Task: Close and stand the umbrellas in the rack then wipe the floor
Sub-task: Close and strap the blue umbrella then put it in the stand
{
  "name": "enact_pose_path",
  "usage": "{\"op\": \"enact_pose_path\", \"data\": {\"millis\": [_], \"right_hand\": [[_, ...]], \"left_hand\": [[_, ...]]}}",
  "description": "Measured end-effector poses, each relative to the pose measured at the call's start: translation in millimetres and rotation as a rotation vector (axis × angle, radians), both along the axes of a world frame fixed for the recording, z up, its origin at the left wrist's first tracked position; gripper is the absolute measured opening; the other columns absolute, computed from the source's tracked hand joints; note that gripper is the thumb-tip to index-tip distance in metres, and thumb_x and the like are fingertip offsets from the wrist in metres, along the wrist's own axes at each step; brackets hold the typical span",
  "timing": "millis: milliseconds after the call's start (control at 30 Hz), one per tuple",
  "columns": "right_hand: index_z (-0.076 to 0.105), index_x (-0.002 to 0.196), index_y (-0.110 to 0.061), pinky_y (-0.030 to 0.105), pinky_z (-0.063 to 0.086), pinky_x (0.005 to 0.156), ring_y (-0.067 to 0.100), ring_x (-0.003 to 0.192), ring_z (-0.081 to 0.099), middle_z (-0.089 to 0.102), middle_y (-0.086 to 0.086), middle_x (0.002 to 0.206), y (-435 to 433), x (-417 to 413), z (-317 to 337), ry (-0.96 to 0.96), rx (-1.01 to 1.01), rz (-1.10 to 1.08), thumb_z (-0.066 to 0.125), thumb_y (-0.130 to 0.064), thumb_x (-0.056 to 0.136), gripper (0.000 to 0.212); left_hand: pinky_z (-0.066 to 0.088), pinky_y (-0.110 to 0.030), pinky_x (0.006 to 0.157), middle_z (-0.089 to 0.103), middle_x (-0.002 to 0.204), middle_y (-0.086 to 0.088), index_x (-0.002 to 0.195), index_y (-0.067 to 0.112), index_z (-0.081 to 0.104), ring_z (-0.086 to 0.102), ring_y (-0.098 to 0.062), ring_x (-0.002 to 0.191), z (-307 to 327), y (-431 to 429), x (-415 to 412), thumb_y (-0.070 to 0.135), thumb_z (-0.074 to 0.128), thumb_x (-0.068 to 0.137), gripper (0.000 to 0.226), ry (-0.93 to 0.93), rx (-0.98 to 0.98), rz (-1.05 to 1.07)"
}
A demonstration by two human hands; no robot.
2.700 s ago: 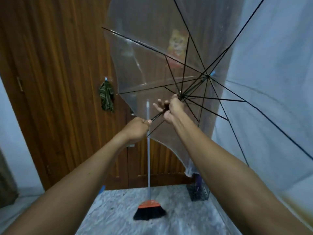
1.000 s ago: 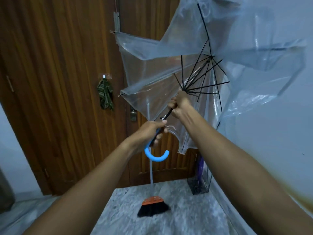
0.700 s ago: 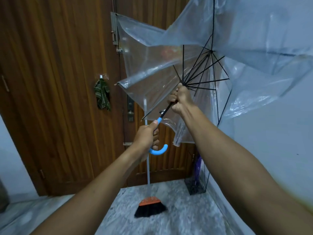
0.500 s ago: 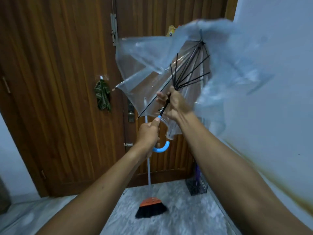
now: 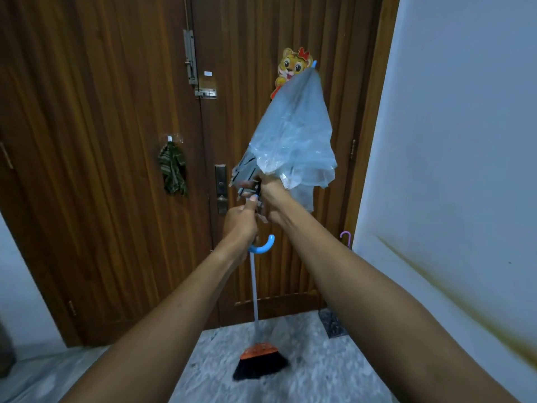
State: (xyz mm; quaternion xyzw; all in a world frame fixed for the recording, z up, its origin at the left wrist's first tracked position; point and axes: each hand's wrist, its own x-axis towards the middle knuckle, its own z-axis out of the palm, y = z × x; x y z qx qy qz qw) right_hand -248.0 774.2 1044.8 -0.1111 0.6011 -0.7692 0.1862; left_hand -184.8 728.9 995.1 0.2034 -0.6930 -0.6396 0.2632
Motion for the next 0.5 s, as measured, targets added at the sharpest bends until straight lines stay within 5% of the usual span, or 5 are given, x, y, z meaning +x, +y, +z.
{"op": "enact_pose_path", "data": {"millis": [167, 267, 367, 500], "right_hand": [[0.061, 0.121, -0.007, 0.029, 0.042, 0.062, 0.019, 0.076, 0.058, 0.066, 0.009, 0.095, 3.1, 14.9, -3.9, 0.160, 0.214, 0.093, 0.048, -0.042, 0.103, 0.041], [0.071, 0.103, -0.003, 0.029, 0.050, 0.062, 0.015, 0.076, 0.065, 0.073, 0.006, 0.093, 18.8, 23.9, 13.9, 0.388, 0.305, 0.007, 0.059, -0.028, 0.099, 0.027], [0.074, 0.077, -0.009, 0.035, 0.057, 0.067, 0.017, 0.072, 0.070, 0.075, 0.001, 0.077, 27.8, 22.1, 37.3, 0.569, 0.187, -0.242, 0.065, -0.028, 0.093, 0.026], [0.069, 0.100, -0.013, 0.036, 0.049, 0.084, 0.013, 0.091, 0.062, 0.066, -0.008, 0.092, 29.2, 12.5, 73.9, 0.606, 0.216, -0.382, 0.060, -0.054, 0.092, 0.042]], "left_hand": [[0.039, -0.026, 0.055, 0.062, 0.067, 0.001, 0.077, 0.013, 0.067, 0.059, -0.016, 0.064, 18.2, -22.6, -1.8, 0.040, 0.045, 0.104, 0.044, 0.033, -0.137, 0.117], [0.042, -0.031, 0.064, 0.064, 0.076, -0.007, 0.082, 0.005, 0.065, 0.062, -0.026, 0.074, 22.2, -37.7, -5.6, 0.038, 0.044, 0.104, 0.045, 0.038, -0.150, 0.219], [0.036, -0.029, 0.053, 0.056, 0.070, -0.005, 0.078, 0.007, 0.057, 0.051, -0.017, 0.060, 24.8, -40.5, -5.7, 0.037, 0.043, 0.105, 0.043, 0.050, -0.150, 0.270], [0.028, -0.028, 0.048, 0.039, 0.057, 0.000, 0.060, 0.015, 0.035, 0.035, -0.013, 0.050, 21.3, -35.9, -2.3, 0.038, 0.041, 0.106, 0.051, 0.136, -0.179, 0.276]]}}
